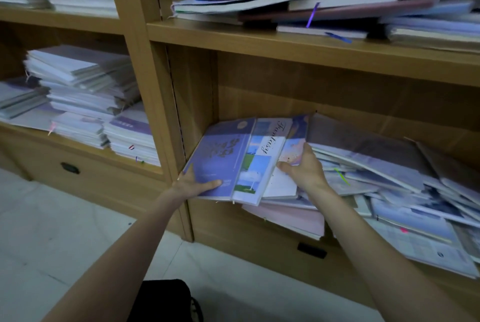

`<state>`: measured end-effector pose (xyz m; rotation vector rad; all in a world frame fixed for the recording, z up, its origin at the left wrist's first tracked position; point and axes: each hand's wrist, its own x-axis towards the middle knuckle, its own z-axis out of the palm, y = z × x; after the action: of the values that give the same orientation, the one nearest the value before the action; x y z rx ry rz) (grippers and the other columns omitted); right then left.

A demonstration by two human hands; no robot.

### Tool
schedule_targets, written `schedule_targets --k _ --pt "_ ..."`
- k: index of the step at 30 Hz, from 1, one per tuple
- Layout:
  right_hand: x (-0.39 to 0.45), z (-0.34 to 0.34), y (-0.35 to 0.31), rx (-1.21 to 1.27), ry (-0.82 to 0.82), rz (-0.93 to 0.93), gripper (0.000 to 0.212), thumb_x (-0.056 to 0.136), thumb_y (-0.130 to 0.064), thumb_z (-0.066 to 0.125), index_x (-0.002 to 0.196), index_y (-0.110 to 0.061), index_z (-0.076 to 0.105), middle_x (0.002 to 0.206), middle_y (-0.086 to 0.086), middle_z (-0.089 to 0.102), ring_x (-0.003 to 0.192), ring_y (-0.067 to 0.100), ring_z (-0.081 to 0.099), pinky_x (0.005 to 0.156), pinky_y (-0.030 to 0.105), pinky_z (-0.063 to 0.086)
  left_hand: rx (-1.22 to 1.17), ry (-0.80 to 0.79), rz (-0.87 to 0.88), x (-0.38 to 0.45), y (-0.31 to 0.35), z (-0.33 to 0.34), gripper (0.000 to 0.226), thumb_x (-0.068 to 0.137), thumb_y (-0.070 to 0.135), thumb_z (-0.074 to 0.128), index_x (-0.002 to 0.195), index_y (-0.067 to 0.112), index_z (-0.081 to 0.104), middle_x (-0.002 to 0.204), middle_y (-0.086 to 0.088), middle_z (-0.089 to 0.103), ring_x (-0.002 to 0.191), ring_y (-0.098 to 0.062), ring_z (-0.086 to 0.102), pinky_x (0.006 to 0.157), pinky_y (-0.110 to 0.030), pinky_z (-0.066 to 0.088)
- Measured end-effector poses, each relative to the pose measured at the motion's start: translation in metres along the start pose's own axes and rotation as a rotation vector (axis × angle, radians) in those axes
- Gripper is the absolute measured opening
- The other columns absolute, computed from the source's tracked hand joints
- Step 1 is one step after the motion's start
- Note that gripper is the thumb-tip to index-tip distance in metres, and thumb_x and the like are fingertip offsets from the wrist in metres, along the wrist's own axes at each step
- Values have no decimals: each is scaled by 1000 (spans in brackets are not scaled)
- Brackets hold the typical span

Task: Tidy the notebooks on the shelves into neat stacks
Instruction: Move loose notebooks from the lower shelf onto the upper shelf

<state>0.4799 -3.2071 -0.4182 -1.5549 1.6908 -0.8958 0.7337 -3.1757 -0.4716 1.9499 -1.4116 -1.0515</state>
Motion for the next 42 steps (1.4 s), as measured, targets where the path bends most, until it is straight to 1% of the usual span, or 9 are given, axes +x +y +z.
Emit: schedule_targets --k 4,9,14,19,22,28,35,37,42 --pt "4 7 -15 -12 49 -129 74 85 -12 67 146 -9 24 144 9 42 128 27 43 98 30 37 43 -132 21 -5 9 -5 92 79 51 65 149 19 15 155 1 16 143 -22 17 116 -38 18" --pt "15 27 -28 -11 54 -142 71 92 -7 54 150 -10 14 149 11 33 133 30 35 108 34 31 347 -365 218 -9 6 -10 104 78 37 71 148 26 -5 156 4 -9 145 -17 -3 117 -34 12" --pt "3 36 -14 72 -13 -133 68 98 -7 43 151 -16 3 154 4 23 138 25 29 105 28 29 552 40 487 -1 -9 2 94 78 29 74 148 22 11 155 0 16 142 -18 21 112 -30 19" --pt "5 47 -25 125 3 -166 62 100 -9 39 151 -15 5 154 4 23 130 23 38 101 25 32 487 53 585 4 -5 -14 89 71 34 79 144 19 31 148 2 35 136 -15 34 111 -25 25" --pt "26 60 -49 151 -21 -164 54 100 -10 39 149 -6 17 151 8 29 136 27 32 107 31 30 401 128 590 7 -2 -32 79 68 35 79 137 18 44 135 4 50 124 -14 48 95 -17 36" --pt "63 64 -88 292 -75 -79 10 97 -12 44 105 -8 49 89 7 52 91 27 52 76 30 40 392 519 581 -6 15 -47 50 75 38 72 118 12 64 92 -4 61 81 -16 55 63 -18 31" --pt "49 41 -50 226 -194 -11 35 86 -23 56 116 -7 55 116 13 62 107 30 58 94 51 48 335 251 599 -14 22 -22 49 73 32 75 117 12 65 106 -6 67 98 -17 62 81 -16 41" --pt "32 30 -36 323 -260 44 23 92 -8 52 115 -8 54 113 10 63 99 26 62 83 43 55 452 211 555 -13 26 -15 54 75 41 72 123 19 61 114 -2 64 105 -17 59 85 -25 43" --pt "22 28 -25 420 -452 70 55 91 6 50 139 -15 34 127 8 55 106 23 59 64 25 58 756 293 425 -23 13 -4 59 88 56 45 141 34 35 133 8 44 119 -17 46 84 -32 45"
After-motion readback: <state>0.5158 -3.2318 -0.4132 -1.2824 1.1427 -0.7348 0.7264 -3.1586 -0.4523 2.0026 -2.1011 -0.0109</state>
